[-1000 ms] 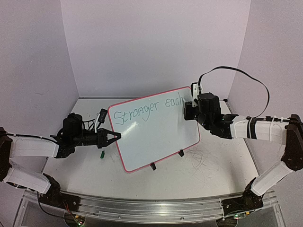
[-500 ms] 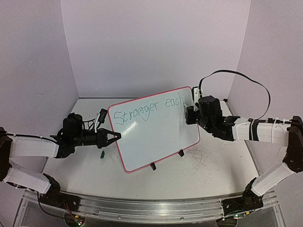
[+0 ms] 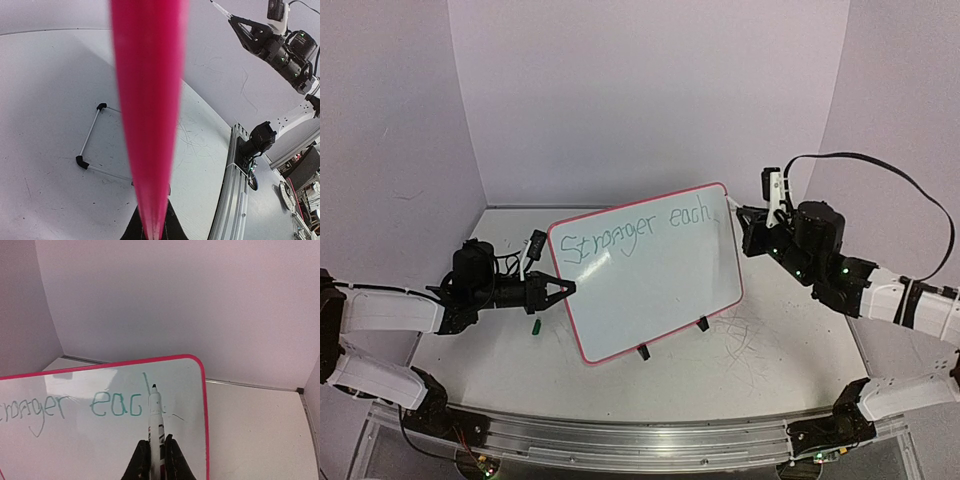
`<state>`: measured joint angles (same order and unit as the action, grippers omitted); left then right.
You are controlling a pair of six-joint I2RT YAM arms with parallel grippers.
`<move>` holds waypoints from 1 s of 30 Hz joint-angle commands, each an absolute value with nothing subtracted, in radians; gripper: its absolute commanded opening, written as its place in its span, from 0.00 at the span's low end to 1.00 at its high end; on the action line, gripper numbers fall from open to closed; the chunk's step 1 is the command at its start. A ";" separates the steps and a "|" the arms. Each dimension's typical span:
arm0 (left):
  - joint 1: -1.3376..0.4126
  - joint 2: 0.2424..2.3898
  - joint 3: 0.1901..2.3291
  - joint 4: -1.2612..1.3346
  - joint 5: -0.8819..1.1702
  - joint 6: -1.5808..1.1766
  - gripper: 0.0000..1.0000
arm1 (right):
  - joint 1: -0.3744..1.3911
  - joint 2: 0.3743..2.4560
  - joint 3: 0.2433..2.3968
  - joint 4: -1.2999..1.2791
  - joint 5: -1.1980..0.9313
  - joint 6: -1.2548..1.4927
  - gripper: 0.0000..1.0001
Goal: Write a sentence on the whiteboard
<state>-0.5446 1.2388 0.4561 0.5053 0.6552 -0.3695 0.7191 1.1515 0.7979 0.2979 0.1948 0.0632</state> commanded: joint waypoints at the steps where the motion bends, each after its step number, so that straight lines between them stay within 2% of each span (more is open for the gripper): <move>1: -0.538 1.230 0.458 0.506 0.611 -0.305 0.00 | 0.849 1.247 0.807 0.317 -0.050 -0.067 0.00; 8: -0.538 1.227 0.458 0.506 0.590 -0.318 0.00 | 1.020 1.412 0.918 0.349 -0.126 -0.092 0.00; 16: -0.538 1.236 0.462 0.506 0.595 -0.318 0.00 | 1.137 1.545 0.994 0.336 -0.104 -0.135 0.00; 30: -0.538 1.236 0.465 0.506 0.603 -0.310 0.00 | 1.167 1.686 1.086 0.328 0.067 -0.083 0.00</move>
<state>-0.5446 1.2392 0.4561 0.5053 0.6537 -0.3706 1.1667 1.6635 1.0298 0.2981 -0.0186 -0.1075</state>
